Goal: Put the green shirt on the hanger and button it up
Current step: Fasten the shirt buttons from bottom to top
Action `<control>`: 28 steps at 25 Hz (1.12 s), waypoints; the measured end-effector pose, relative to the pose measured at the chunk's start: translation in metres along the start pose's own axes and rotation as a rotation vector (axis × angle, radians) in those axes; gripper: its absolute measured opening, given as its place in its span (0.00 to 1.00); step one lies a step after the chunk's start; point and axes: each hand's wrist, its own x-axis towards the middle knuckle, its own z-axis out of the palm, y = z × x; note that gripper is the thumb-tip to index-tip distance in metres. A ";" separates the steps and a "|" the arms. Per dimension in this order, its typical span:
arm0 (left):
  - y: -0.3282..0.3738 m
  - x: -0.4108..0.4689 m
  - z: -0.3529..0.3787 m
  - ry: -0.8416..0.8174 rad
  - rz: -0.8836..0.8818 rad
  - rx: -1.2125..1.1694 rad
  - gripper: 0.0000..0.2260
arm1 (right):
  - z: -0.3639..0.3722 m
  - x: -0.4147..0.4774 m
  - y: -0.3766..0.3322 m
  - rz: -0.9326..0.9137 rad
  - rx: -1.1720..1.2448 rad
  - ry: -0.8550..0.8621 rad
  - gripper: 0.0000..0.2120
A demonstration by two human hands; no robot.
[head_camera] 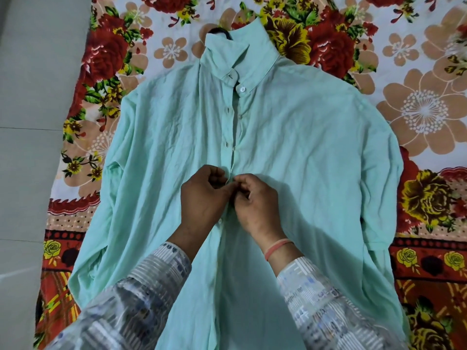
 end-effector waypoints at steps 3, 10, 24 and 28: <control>-0.005 0.009 0.000 -0.006 -0.117 -0.114 0.08 | -0.004 0.000 -0.002 0.026 -0.006 -0.015 0.12; -0.016 0.008 -0.021 -0.092 -0.304 -0.481 0.10 | 0.006 0.007 -0.011 -0.073 -0.095 0.017 0.05; -0.022 0.012 -0.030 -0.229 -0.226 -0.517 0.07 | -0.003 0.025 -0.023 0.268 0.196 -0.132 0.08; -0.018 0.023 -0.028 -0.237 -0.210 -0.420 0.11 | -0.007 0.027 -0.028 0.266 0.165 -0.169 0.07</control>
